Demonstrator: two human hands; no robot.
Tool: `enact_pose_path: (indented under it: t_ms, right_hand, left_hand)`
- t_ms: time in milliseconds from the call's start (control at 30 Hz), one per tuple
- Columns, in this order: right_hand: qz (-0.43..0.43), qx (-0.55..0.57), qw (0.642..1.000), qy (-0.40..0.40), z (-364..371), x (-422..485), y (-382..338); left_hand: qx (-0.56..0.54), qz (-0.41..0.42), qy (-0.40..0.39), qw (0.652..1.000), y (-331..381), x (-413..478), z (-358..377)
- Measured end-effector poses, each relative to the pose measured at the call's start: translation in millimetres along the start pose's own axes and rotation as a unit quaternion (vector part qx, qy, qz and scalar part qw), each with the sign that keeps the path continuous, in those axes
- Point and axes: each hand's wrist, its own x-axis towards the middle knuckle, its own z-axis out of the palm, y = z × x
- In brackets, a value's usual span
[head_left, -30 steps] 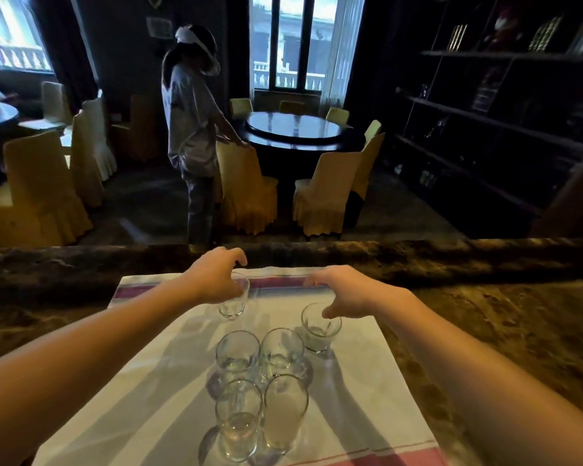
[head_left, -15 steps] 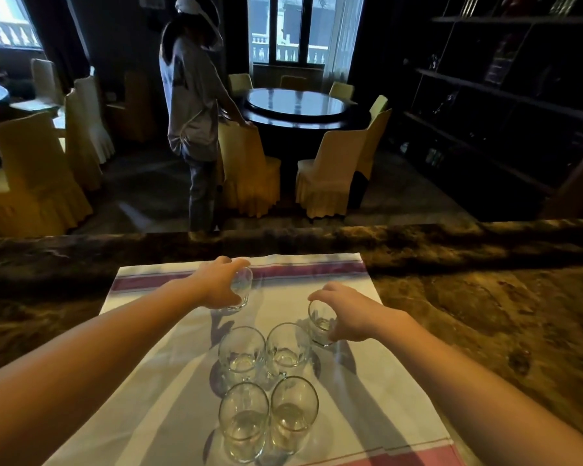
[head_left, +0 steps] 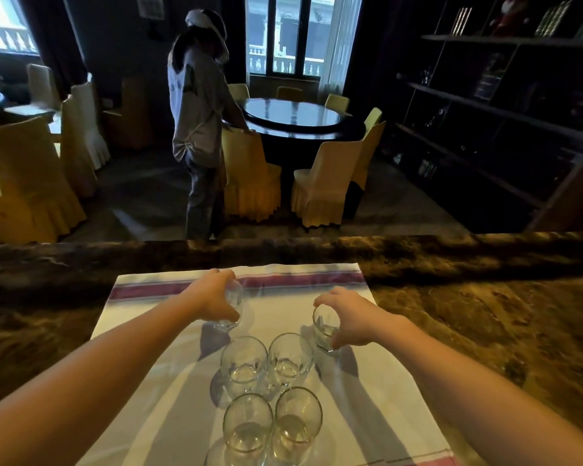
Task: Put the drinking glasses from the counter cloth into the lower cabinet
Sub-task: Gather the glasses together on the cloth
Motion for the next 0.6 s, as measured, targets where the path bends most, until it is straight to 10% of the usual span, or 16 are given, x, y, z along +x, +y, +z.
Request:
enact_pose_path:
  t_ms: [600]
  right_hand:
    - [-0.053,0.053,0.997,0.029,-36.4,51.2,-76.7]
  left_hand:
    - [-0.008,-0.004,0.045,0.999,6.2,-39.9,-13.6]
